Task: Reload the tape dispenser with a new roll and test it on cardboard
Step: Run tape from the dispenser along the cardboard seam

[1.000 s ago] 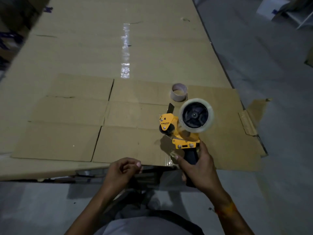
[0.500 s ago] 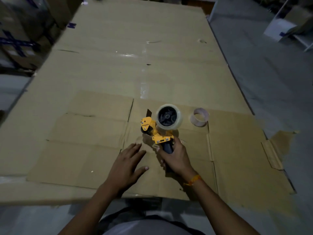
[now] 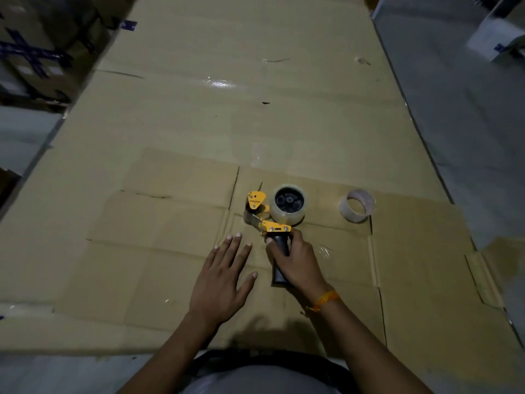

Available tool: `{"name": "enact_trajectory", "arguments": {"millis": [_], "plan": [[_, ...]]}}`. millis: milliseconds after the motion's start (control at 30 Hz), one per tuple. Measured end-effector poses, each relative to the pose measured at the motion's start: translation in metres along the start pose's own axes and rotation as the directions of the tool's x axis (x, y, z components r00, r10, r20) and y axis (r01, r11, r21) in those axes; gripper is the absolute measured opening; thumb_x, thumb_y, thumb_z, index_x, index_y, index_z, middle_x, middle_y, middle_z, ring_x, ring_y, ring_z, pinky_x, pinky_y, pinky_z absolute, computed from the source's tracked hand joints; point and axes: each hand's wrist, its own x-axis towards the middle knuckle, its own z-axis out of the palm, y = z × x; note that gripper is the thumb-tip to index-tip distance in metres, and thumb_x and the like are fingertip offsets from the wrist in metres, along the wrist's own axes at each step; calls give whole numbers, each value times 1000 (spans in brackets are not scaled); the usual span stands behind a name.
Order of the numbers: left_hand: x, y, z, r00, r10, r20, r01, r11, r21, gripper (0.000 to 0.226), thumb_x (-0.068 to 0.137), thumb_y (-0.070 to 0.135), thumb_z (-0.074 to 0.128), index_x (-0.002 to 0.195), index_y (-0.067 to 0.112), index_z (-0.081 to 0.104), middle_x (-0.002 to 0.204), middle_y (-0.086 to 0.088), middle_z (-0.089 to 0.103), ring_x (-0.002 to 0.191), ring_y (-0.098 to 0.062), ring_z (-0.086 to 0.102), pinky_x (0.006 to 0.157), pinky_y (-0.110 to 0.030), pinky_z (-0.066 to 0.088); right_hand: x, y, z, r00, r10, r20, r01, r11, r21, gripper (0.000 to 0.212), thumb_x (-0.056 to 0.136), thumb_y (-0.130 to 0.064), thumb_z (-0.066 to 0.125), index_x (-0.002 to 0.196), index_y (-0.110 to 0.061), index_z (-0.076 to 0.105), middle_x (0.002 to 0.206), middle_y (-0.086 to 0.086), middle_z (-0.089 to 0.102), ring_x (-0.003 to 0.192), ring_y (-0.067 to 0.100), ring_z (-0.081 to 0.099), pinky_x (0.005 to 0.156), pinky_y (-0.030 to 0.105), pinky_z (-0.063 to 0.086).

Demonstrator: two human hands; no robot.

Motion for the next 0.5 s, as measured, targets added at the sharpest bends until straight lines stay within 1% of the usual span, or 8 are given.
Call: {"name": "enact_trajectory", "arguments": {"millis": [67, 133, 167, 233, 267, 333, 433, 500], "plan": [[0, 0, -1, 1000, -1, -3, 1, 1000, 0, 70, 109, 61, 36, 171, 31, 25, 182, 2, 12, 169, -16, 9, 135, -43, 19, -9, 1, -12, 999, -18, 50, 22, 996, -82, 71, 92, -74, 54, 137, -20, 49, 96, 0, 76, 83, 14, 71, 68, 36, 58], [1, 1, -2, 1000, -5, -6, 5, 1000, 5, 70, 109, 60, 38, 171, 30, 28, 181, 2, 15, 169, -17, 11, 135, -43, 21, -28, 12, -30, 997, -15, 81, 22, 996, -91, 80, 91, -78, 51, 149, -23, 42, 80, -2, 72, 74, 7, 69, 65, 36, 58], [1, 2, -2, 1000, -10, -6, 10, 1000, 10, 69, 109, 60, 39, 170, 30, 29, 181, 2, 16, 169, -17, 12, 135, -43, 21, -41, 21, -43, 997, -11, 76, 16, 998, -67, 79, 91, -77, 54, 151, -28, 41, 81, -4, 70, 76, 4, 68, 69, 35, 59], [1, 4, -3, 1000, -20, -6, 20, 1000, 12, 68, 109, 59, 40, 170, 32, 29, 181, 4, 16, 168, -15, 13, 135, -42, 20, -73, 47, -79, 995, -63, 71, 68, 996, -63, 77, 85, -71, 68, 151, -39, 42, 100, -15, 66, 96, 0, 64, 85, 30, 57], [1, 5, -3, 1000, -24, -9, 24, 1000, 13, 68, 109, 59, 40, 170, 32, 29, 181, 5, 16, 168, -14, 12, 135, -42, 20, -91, 63, -100, 986, -130, 105, 141, 984, -106, 81, 80, -65, 77, 150, -41, 44, 115, -22, 61, 110, -1, 59, 93, 28, 54], [2, 5, -3, 999, -32, -14, 32, 999, 18, 67, 109, 58, 41, 169, 32, 31, 181, 6, 17, 168, -13, 12, 135, -41, 20, -121, 107, -138, 941, -241, 237, 298, 924, -241, 95, 66, -59, 88, 149, -41, 46, 140, -23, 50, 133, 3, 47, 105, 31, 49], [3, 8, -5, 999, -50, -17, 50, 999, 18, 65, 108, 56, 45, 167, 32, 36, 180, 6, 22, 167, -13, 17, 134, -41, 23, -144, 164, -173, 895, -196, 400, 401, 744, -534, 114, 54, -67, 83, 156, -46, 38, 165, -16, 33, 145, 22, 45, 102, 39, 51], [3, 11, -6, 999, -51, -18, 51, 998, 27, 65, 107, 56, 45, 167, 32, 38, 179, 6, 24, 167, -14, 18, 134, -39, 22, -140, 180, -186, 878, -151, 455, 417, 709, -569, 116, 52, -64, 83, 157, -48, 35, 169, -14, 26, 146, 22, 45, 103, 32, 46]]}}
